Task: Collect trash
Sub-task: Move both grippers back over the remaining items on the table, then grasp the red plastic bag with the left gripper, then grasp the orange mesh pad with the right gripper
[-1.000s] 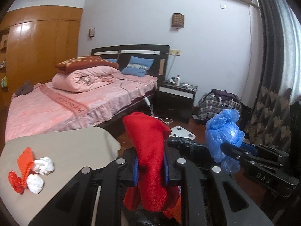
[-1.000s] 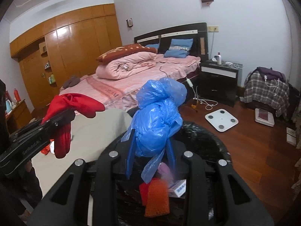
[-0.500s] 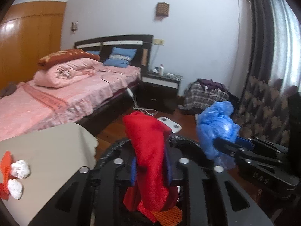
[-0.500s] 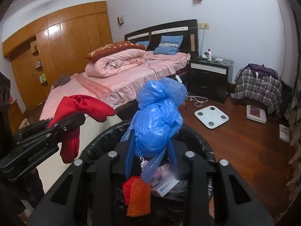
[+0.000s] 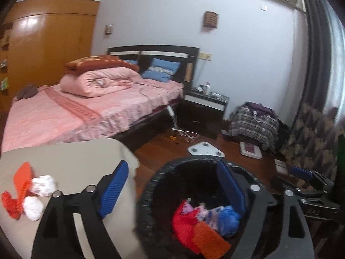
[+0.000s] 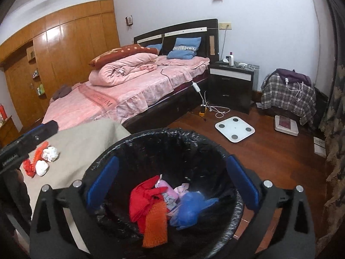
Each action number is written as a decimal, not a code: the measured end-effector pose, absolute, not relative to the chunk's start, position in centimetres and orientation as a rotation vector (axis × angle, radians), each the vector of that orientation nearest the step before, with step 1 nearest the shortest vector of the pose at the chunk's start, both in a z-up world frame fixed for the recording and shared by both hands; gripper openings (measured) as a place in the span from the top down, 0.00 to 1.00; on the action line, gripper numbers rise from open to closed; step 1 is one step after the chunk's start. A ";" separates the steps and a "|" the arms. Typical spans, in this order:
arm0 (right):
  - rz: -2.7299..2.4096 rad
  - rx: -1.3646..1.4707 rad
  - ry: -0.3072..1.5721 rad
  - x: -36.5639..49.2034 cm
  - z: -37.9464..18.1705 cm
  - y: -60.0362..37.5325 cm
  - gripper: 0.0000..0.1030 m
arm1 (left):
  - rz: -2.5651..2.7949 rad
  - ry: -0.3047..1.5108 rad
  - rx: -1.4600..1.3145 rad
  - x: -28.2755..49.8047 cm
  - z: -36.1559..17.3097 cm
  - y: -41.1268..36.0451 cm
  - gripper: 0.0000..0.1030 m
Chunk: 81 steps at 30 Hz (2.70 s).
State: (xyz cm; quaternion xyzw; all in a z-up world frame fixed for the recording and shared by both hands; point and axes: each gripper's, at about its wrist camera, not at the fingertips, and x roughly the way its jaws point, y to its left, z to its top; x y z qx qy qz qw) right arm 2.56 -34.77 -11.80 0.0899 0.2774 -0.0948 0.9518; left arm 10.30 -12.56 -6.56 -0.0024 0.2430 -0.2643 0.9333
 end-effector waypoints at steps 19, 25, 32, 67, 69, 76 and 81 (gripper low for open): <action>0.041 0.131 0.606 7.3 -11.8 -22.5 0.05 | -0.219 0.518 -0.013 8.1 -7.9 1.9 0.06; 0.104 0.101 0.610 9.5 -12.0 -18.4 0.05 | -0.109 0.527 -0.018 8.2 -9.2 6.7 0.06; 0.151 0.082 0.620 12.5 -13.0 -14.3 0.05 | 0.008 0.527 -0.014 9.4 -10.5 11.8 0.06; 0.184 0.005 0.700 18.9 -18.2 -7.0 0.05 | -0.006 0.698 -0.114 18.1 -18.0 17.3 0.66; 0.187 0.004 0.698 18.8 -18.3 -6.8 0.05 | -0.003 0.683 -0.124 17.7 -17.5 17.5 0.67; 0.213 -0.003 0.686 19.2 -17.7 -5.7 0.05 | 0.032 0.641 -0.136 16.3 -15.9 18.7 0.67; 0.247 0.000 0.680 19.7 -17.1 -4.2 0.05 | 0.077 0.631 -0.115 16.1 -15.4 20.1 0.67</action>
